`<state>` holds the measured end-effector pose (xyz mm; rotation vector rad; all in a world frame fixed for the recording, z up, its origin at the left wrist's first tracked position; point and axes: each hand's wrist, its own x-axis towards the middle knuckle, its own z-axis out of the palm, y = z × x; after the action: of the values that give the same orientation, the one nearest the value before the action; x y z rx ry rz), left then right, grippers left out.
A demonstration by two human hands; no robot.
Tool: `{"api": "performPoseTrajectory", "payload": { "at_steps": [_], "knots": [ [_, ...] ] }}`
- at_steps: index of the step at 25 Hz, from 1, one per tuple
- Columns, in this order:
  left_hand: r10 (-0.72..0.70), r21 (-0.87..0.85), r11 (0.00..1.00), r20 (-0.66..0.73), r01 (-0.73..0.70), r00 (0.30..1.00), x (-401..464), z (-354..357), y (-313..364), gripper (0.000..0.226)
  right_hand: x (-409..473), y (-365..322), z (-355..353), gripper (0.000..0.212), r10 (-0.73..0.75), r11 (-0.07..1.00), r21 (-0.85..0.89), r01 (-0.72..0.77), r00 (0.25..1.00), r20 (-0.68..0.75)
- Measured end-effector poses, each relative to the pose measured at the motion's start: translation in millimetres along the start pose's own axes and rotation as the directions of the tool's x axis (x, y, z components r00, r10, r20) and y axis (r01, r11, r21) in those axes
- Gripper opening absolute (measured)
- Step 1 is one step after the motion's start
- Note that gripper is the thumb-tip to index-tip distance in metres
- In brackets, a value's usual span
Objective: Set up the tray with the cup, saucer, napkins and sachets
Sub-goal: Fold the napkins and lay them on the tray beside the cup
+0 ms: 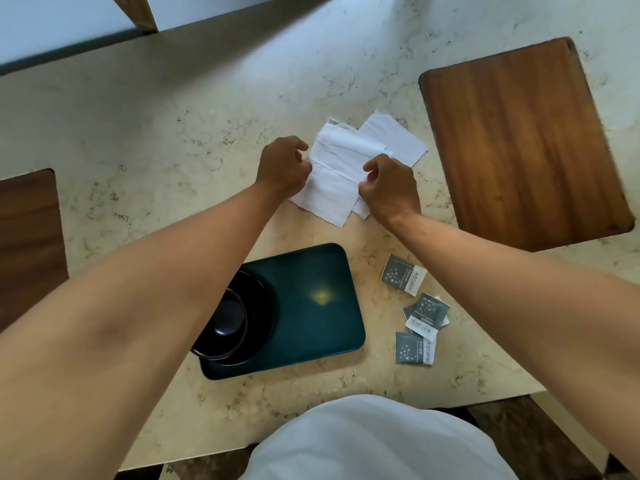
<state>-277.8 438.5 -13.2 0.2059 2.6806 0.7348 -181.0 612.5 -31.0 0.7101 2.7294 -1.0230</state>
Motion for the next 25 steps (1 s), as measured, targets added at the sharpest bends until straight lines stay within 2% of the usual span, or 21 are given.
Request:
{"api": "performPoseTrajectory", "payload": {
  "at_steps": [10,18,25],
  "knots": [
    [-0.027,-0.081,0.996,0.026,0.029,0.999,8.7,3.1,6.5,0.035,2.3,0.0,7.7,0.012,-0.063,0.995,-0.082,0.062,0.998,-0.012],
    [-0.067,-0.228,0.970,0.064,0.080,0.996,2.4,-7.8,8.5,0.037,-1.0,-1.3,1.5,0.008,-0.066,0.995,-0.082,0.065,0.998,-0.014],
    [-0.064,-0.351,0.931,0.098,0.095,0.993,-11.1,-21.6,9.6,0.031,-12.8,-9.3,-12.4,0.009,-0.078,0.994,-0.079,0.077,0.997,-0.008]
  ]
}}
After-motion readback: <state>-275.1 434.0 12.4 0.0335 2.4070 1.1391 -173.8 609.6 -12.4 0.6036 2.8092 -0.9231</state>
